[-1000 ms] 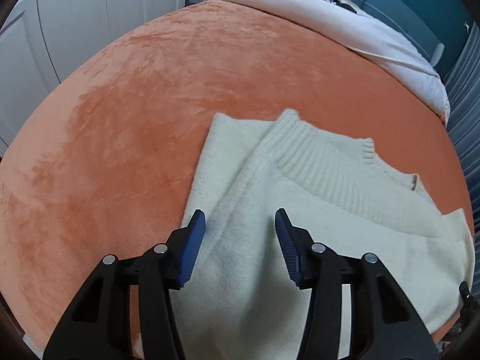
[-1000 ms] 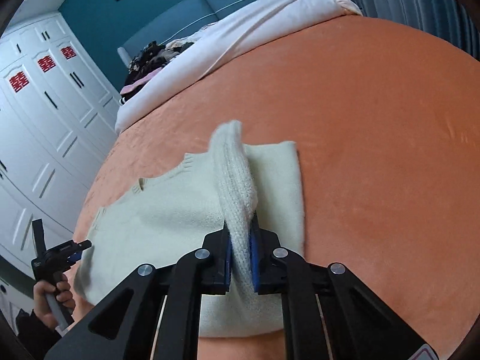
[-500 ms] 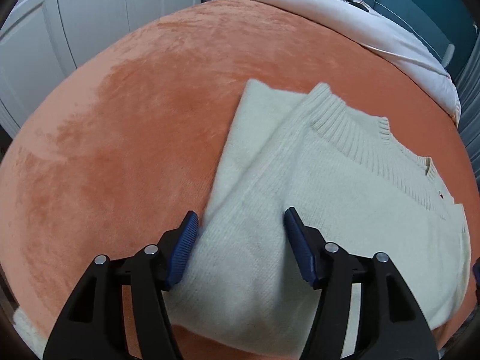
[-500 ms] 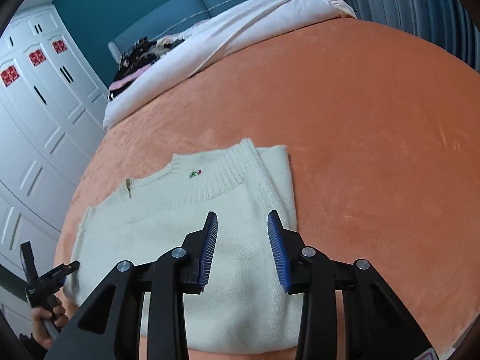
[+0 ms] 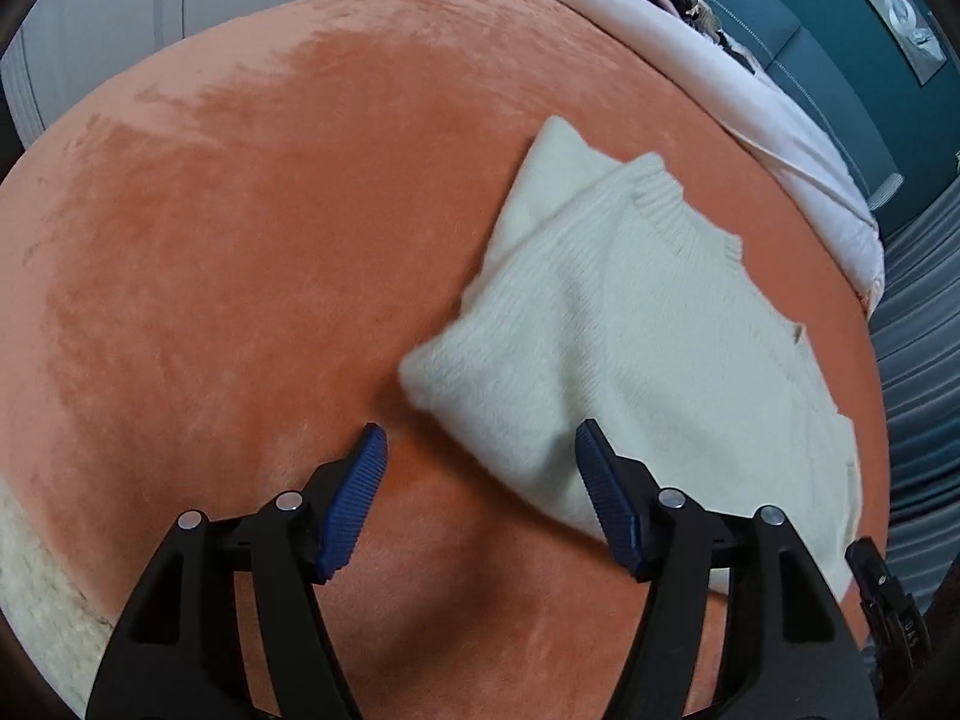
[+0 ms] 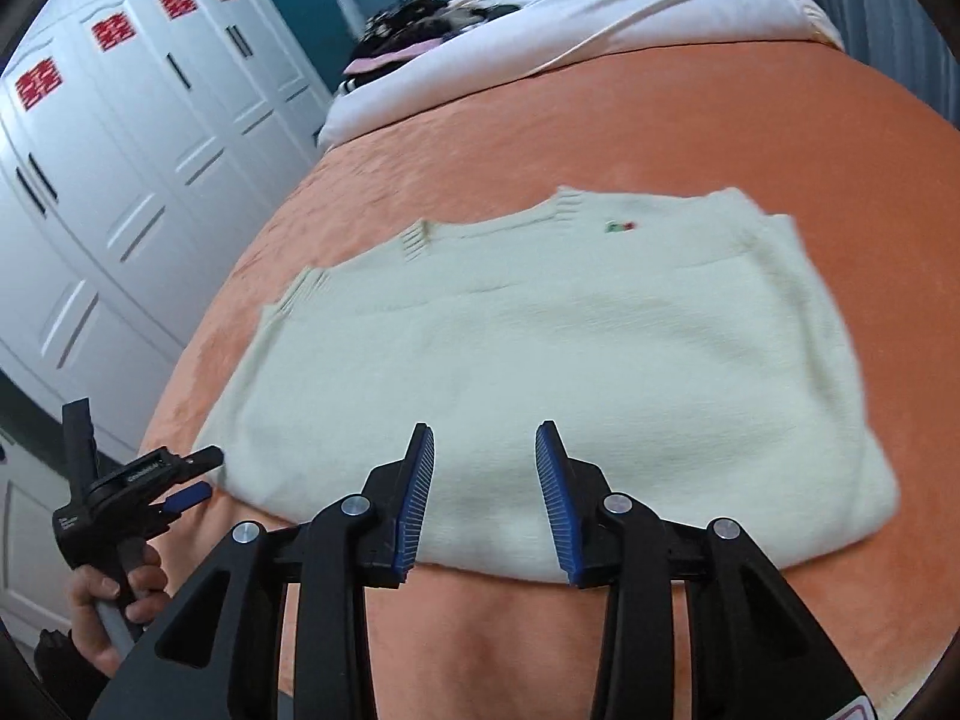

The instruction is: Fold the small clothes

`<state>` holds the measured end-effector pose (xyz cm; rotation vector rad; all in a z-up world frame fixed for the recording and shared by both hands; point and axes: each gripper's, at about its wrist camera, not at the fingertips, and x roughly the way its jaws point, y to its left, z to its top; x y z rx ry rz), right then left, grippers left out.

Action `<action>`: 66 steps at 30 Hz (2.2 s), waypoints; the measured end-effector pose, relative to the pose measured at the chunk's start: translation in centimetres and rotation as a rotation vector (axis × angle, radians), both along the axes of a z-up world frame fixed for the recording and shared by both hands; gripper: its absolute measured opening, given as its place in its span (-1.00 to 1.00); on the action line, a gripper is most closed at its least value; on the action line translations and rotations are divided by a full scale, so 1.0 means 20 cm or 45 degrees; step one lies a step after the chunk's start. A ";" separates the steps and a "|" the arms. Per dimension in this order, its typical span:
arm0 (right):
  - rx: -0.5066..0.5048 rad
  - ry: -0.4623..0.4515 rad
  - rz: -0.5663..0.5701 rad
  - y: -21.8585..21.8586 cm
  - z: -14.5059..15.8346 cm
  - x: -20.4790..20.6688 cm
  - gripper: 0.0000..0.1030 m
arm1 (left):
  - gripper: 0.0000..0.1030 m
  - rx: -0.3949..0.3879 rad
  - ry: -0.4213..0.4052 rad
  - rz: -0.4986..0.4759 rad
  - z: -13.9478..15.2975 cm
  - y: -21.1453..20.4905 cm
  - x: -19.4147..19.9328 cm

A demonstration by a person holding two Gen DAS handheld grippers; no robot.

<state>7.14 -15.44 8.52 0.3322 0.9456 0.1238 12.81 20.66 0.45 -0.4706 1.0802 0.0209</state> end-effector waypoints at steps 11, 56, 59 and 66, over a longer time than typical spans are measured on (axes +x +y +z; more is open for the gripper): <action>0.054 0.085 0.078 0.30 -0.10 0.20 -0.25 | 0.37 -0.036 -0.043 0.010 0.03 0.01 -0.02; -0.149 0.182 -0.467 -0.56 -0.26 -0.05 -0.61 | 0.52 0.057 -0.008 0.128 0.08 0.01 -0.06; -0.112 0.095 -0.447 -0.48 -0.14 -0.04 -0.50 | 0.69 -0.107 -0.027 0.264 0.05 0.10 -0.11; -0.254 -0.005 -0.323 -0.28 -0.02 0.19 -0.26 | 0.69 -0.190 -0.026 0.311 0.07 0.14 -0.05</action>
